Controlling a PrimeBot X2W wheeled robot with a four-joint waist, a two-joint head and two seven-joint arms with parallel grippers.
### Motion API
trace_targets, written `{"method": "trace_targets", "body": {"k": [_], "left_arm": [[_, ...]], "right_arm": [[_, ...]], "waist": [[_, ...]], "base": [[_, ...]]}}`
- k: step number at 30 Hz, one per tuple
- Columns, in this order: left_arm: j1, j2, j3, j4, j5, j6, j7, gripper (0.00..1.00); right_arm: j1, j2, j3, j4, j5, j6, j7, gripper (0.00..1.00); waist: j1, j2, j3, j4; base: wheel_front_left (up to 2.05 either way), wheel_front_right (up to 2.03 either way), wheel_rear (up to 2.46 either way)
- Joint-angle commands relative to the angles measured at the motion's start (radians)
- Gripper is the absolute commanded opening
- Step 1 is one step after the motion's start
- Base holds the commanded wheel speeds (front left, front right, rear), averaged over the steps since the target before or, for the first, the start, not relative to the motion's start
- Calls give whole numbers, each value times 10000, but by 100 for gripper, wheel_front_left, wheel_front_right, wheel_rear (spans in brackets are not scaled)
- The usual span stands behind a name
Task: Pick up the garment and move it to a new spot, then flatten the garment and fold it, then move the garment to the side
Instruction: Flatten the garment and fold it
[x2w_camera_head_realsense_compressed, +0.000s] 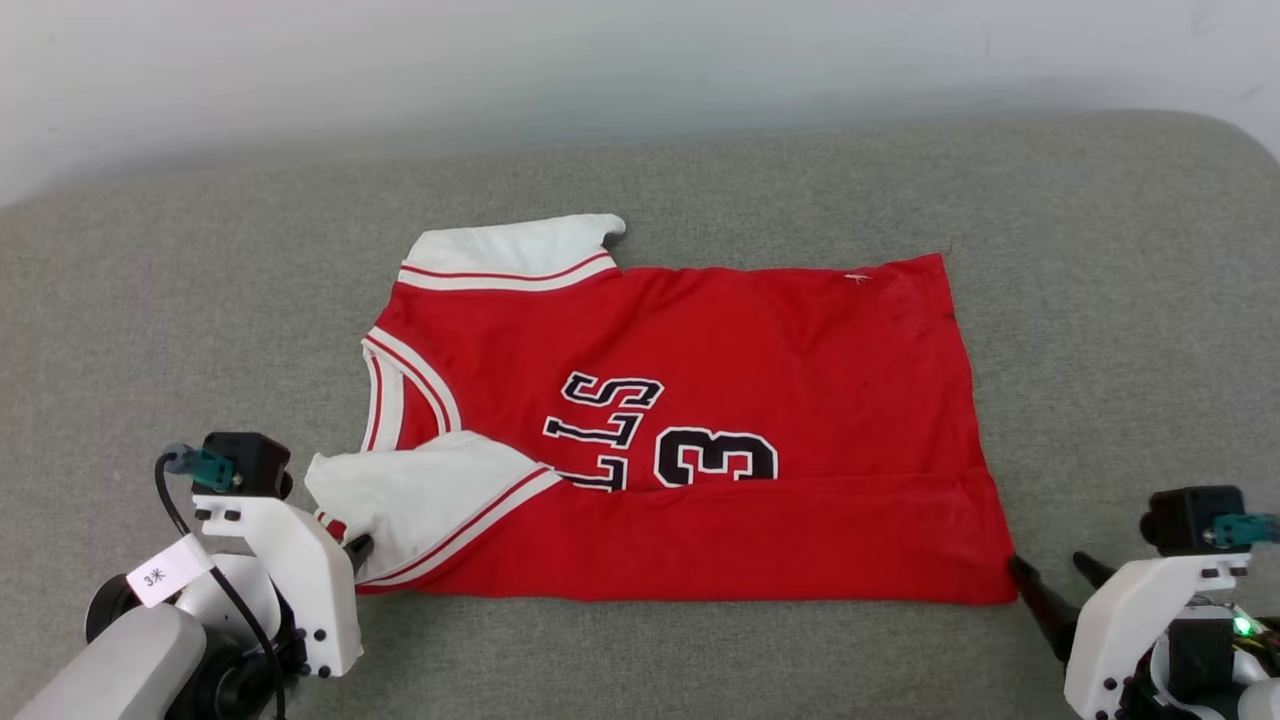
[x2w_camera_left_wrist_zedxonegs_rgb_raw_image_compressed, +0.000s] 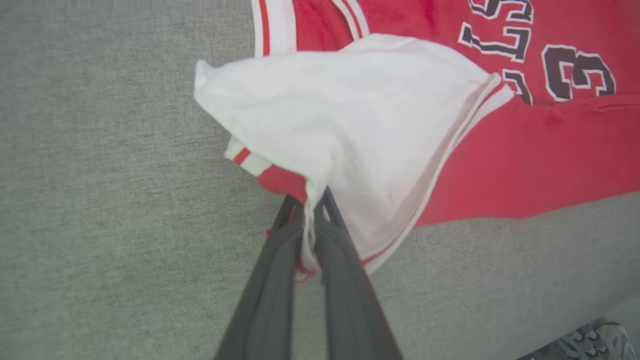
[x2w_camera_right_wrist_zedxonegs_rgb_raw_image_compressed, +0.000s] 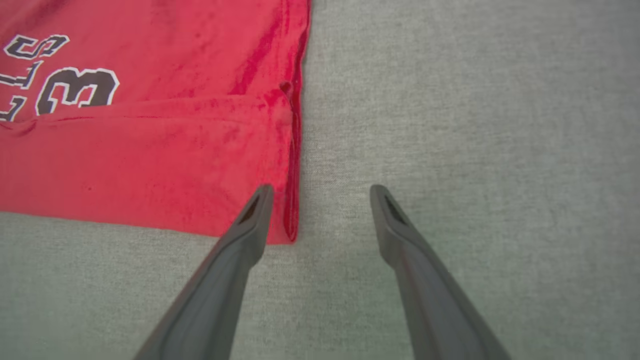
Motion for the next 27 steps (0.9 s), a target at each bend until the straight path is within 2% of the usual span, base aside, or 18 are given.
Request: {"method": "trace_targets", "body": {"k": [1,5,15,16,17,18,27], "left_arm": [[11,61,9,-138,59,79,-34,0],[-45,78,8,-574,148,224,-46,0],[-92,-58,-29,-779,124,202,-152,0],[-71,-82,-47,-760,83,179,-135,0],[-69,-104,-64,-741,86,159,-128,0],[-52,-136,-62,-723,81,150,-160,0],[662,-94,-59,-1014,229,396,-714,0]], "right_arm": [[-81,-83,117,-84,18,-8,337,100],[-280,-117,460,-155,152,-9,1220,100],[-740,119,1512,1032,289,-3,1951,100],[-750,123,1604,1128,274,1,1988,76],[-739,173,1645,1180,320,9,1974,20],[-719,177,1672,1209,331,9,1970,0],[-583,-421,1387,658,31,-11,1932,0]], "waist": [[0,0,113,80],[0,0,382,222],[0,0,910,498],[0,0,914,520],[0,0,900,543],[0,0,864,559],[0,0,55,482]], "base": [[0,0,0],[0,0,0],[0,0,0],[0,0,0],[0,0,0],[0,0,0],[0,0,0]]}}
